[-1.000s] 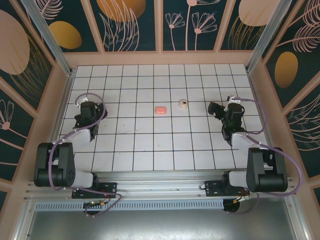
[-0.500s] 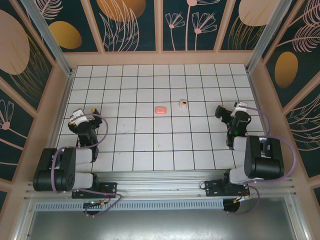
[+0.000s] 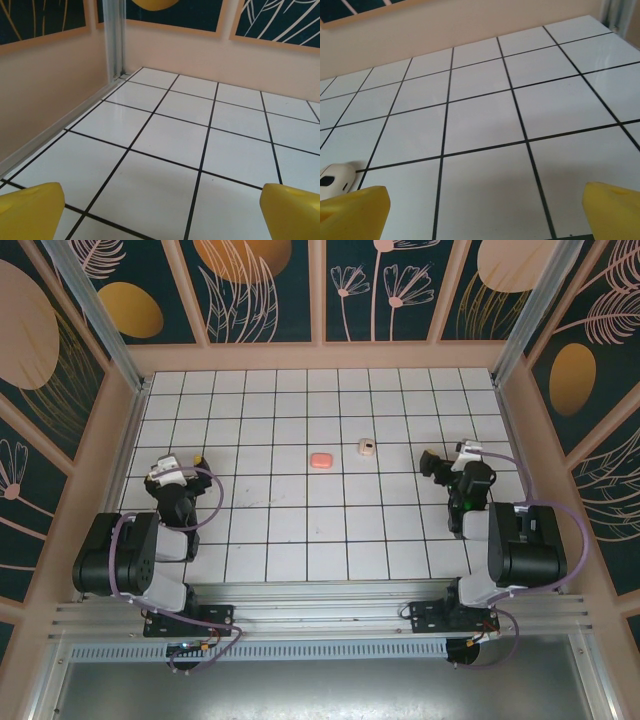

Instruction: Insert wireless bluetooth earbuds into charging case

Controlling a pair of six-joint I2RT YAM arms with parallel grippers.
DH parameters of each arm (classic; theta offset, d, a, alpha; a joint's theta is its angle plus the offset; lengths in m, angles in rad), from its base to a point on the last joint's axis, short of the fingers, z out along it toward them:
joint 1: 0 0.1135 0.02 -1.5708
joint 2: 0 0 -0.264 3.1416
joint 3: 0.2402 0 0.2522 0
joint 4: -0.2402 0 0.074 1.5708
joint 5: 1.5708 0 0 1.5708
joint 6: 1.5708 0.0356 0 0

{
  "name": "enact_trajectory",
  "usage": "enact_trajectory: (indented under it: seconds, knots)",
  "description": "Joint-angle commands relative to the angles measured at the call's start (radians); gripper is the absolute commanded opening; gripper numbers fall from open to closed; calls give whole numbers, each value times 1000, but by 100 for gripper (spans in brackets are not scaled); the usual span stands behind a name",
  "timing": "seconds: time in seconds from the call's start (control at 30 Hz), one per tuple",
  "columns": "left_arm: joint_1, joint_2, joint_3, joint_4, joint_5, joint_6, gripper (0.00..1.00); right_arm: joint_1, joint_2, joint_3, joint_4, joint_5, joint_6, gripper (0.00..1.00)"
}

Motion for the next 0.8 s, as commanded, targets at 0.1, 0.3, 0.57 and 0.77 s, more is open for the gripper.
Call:
enact_trajectory:
  seconds: [0.1, 0.3, 0.57, 0.77]
  knots:
    - [0, -4, 20, 39, 29, 26, 99, 6, 2, -49, 153, -1, -45, 99]
    - [0, 0, 47, -9, 148, 71, 99, -4, 32, -111, 288, -15, -36, 99]
    - [0, 0, 53, -19, 180, 84, 99, 19, 36, -97, 261, 46, -44, 99]
    - [0, 0, 53, -19, 180, 83, 99, 21, 35, -97, 261, 49, -45, 99]
